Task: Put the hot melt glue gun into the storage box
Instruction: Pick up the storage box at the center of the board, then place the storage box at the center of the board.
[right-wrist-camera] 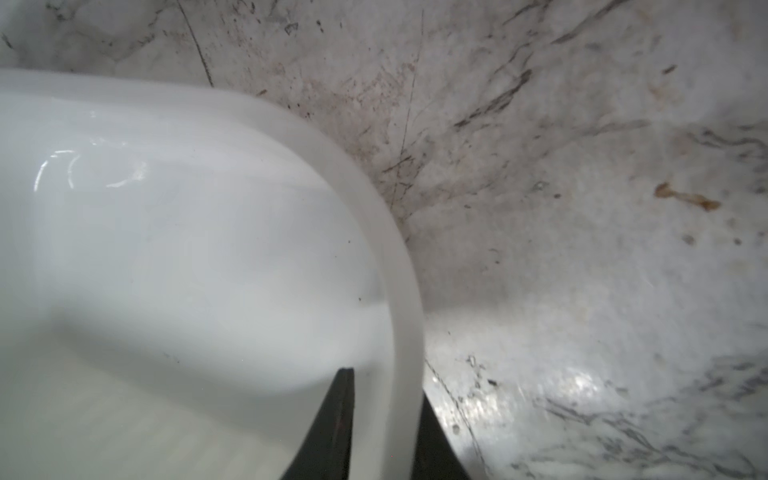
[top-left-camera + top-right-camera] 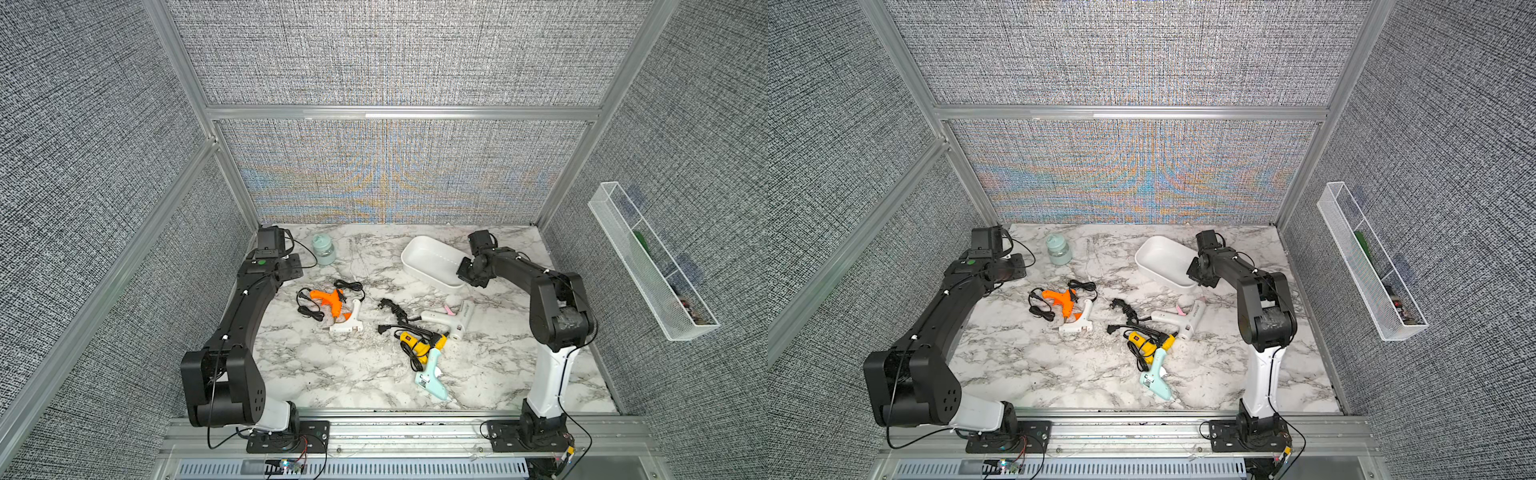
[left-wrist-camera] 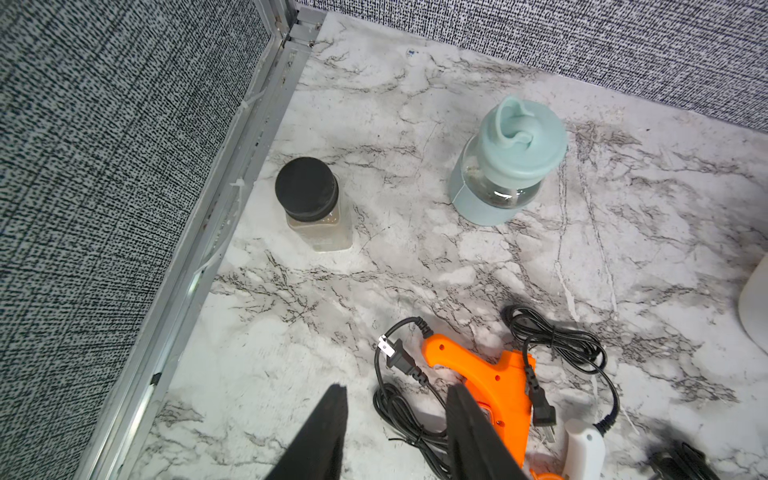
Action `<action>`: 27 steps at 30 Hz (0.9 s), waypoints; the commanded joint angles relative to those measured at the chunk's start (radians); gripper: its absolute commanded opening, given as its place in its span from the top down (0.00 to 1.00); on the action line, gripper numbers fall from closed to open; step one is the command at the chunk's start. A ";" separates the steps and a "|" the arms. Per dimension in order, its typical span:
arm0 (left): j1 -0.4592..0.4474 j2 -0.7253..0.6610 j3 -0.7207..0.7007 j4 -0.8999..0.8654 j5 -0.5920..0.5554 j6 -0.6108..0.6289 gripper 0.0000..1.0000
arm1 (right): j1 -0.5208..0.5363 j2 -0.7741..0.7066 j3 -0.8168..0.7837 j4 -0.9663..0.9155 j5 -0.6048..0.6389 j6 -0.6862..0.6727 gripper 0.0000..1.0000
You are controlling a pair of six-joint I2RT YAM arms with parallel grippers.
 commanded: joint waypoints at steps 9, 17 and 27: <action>0.001 -0.019 0.010 -0.027 -0.006 -0.001 0.55 | 0.048 0.086 0.260 -0.095 -0.008 -0.256 1.00; 0.001 -0.026 0.012 -0.037 0.001 -0.005 0.55 | 0.148 0.229 0.485 -0.252 -0.013 -0.444 1.00; -0.005 -0.035 -0.005 -0.053 -0.002 -0.014 0.52 | 0.162 0.289 0.545 -0.332 0.018 -0.408 0.88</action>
